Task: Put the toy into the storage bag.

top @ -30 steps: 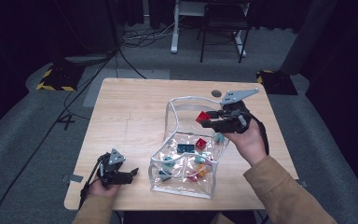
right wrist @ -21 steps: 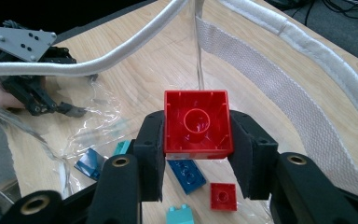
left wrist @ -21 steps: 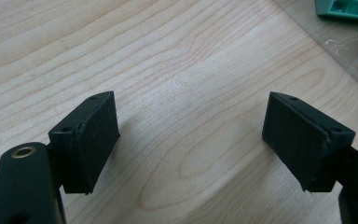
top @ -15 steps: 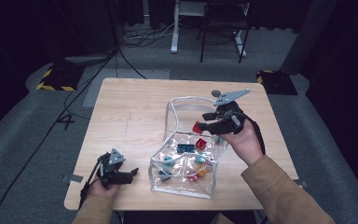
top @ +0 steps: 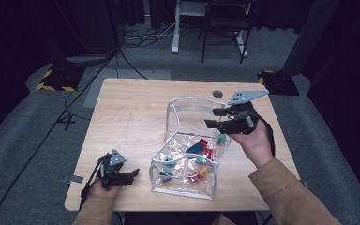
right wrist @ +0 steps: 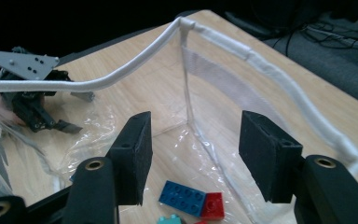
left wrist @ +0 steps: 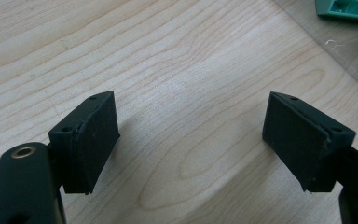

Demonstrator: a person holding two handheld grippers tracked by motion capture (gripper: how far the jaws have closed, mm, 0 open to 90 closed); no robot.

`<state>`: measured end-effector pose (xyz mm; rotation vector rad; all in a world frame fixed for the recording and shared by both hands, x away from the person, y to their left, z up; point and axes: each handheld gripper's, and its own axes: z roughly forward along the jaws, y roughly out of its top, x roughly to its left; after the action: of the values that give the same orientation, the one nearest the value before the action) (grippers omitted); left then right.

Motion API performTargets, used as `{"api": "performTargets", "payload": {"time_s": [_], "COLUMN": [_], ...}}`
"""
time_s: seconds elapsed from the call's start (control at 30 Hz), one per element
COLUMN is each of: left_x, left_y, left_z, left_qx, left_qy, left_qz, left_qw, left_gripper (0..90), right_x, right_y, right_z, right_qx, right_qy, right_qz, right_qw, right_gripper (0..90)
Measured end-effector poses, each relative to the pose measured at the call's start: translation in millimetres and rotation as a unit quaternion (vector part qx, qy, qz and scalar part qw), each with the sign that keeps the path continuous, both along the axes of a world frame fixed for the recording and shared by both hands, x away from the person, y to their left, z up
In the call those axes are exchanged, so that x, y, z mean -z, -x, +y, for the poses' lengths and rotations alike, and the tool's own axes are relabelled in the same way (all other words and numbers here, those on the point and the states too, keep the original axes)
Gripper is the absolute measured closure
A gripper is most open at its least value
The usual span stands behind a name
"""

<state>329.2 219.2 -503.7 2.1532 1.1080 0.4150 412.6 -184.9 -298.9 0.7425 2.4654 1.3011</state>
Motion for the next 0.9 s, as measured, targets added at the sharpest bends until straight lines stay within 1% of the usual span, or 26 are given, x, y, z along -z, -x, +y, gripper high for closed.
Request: {"api": "performTargets", "payload": {"time_s": [0.13,0.27,0.4,0.57,0.7,0.9], "left_x": [0.1,0.1,0.1,0.1,0.1,0.1], "left_y": [0.0,0.0,0.0,0.1,0.1,0.0], "left_z": [0.0,0.0,0.0,-0.1,-0.1,-0.1], "left_qx": [0.000,0.000,0.000,-0.001,0.000,0.000], "left_qy": [0.000,0.000,0.001,0.001,0.001,0.001], "left_qz": [0.000,-0.001,0.000,0.000,0.000,-0.001], "left_qw": [1.0000,1.0000,1.0000,1.0000,1.0000,1.0000], "left_gripper": [18.5,18.6,18.6,18.6,18.6,18.5], "right_x": [-4.6,-5.9,-4.9,-1.5,5.3,19.7], "right_y": [0.6,0.1,-0.9,-2.9,-5.1,-13.7], "right_z": [-15.4,-29.6,-44.2,-57.5,-67.4,-78.7], "right_qx": [0.015,0.031,0.050,0.070,0.087,0.107], "right_qy": [-0.009,-0.014,-0.017,-0.019,-0.015,-0.011], "right_qz": [-0.009,-0.015,-0.020,-0.020,-0.022,-0.006], "right_qw": [0.9998,0.9993,0.9984,0.9972,0.9958,0.9942], "right_gripper": [44.4,44.4,44.4,44.4,44.4,43.7]}}
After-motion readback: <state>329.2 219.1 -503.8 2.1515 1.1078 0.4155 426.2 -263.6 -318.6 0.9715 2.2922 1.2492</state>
